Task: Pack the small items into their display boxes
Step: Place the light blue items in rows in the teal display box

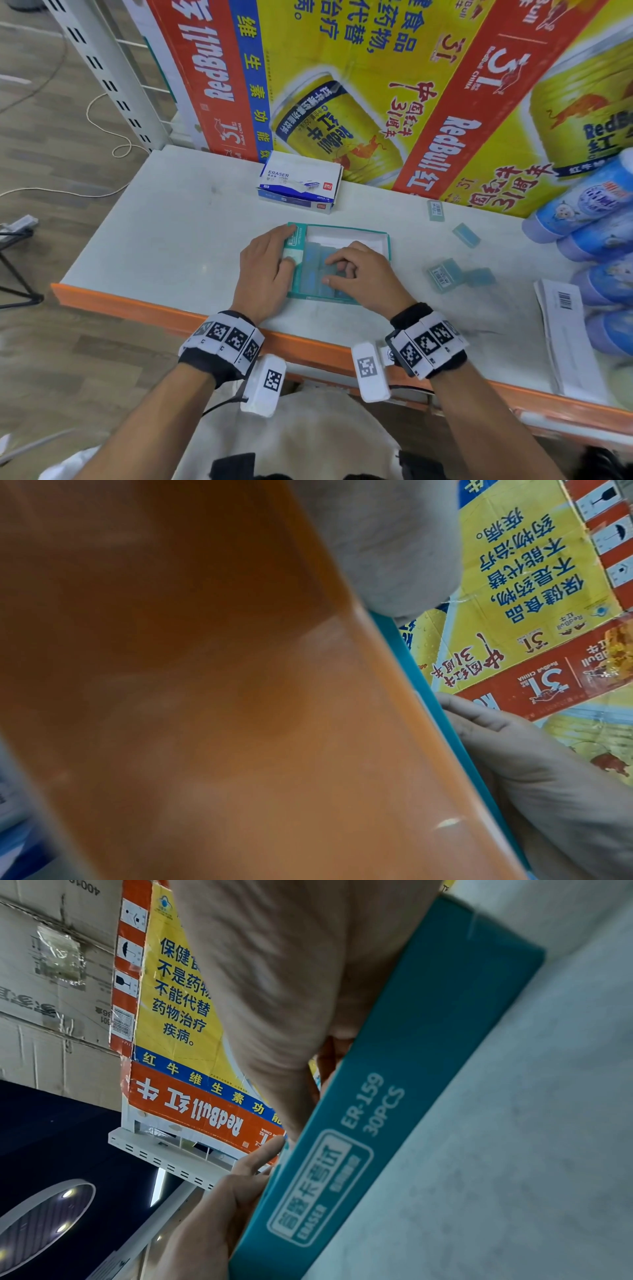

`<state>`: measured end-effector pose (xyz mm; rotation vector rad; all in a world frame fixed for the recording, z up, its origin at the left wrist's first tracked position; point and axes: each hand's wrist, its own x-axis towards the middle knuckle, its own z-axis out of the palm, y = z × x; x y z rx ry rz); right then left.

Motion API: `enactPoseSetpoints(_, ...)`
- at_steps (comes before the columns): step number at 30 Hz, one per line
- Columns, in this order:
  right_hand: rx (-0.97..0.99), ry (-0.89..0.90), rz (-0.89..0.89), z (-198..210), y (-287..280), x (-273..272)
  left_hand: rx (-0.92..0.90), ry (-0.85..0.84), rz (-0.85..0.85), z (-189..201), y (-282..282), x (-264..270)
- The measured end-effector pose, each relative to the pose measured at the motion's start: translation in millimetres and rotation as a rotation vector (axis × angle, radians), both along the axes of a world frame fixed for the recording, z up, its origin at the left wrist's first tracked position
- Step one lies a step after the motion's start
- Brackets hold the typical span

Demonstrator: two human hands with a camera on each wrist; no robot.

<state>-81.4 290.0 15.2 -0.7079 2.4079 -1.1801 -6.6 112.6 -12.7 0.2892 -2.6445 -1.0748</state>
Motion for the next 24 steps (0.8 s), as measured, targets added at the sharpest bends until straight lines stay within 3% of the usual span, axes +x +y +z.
enactPoseSetpoints(9,-0.198,-0.07,-0.103,14,9,-5,0.002,0.01,-0.005,2,-1,-1)
enactPoseSetpoints(12,-0.186,-0.008,-0.19,20,31,-26,0.001,0.009,-0.009,0,-1,0)
enactPoseSetpoints(17,0.228,0.249,-0.334,19,80,-69,-0.004,0.012,-0.007,-3,-2,-1)
enactPoseSetpoints(21,0.664,0.189,-0.436,15,109,-94,-0.005,0.011,-0.006,-5,-2,-1)
enactPoseSetpoints(24,0.783,0.189,-0.47,10,114,-97,-0.002,0.002,-0.004,-6,-2,-1)
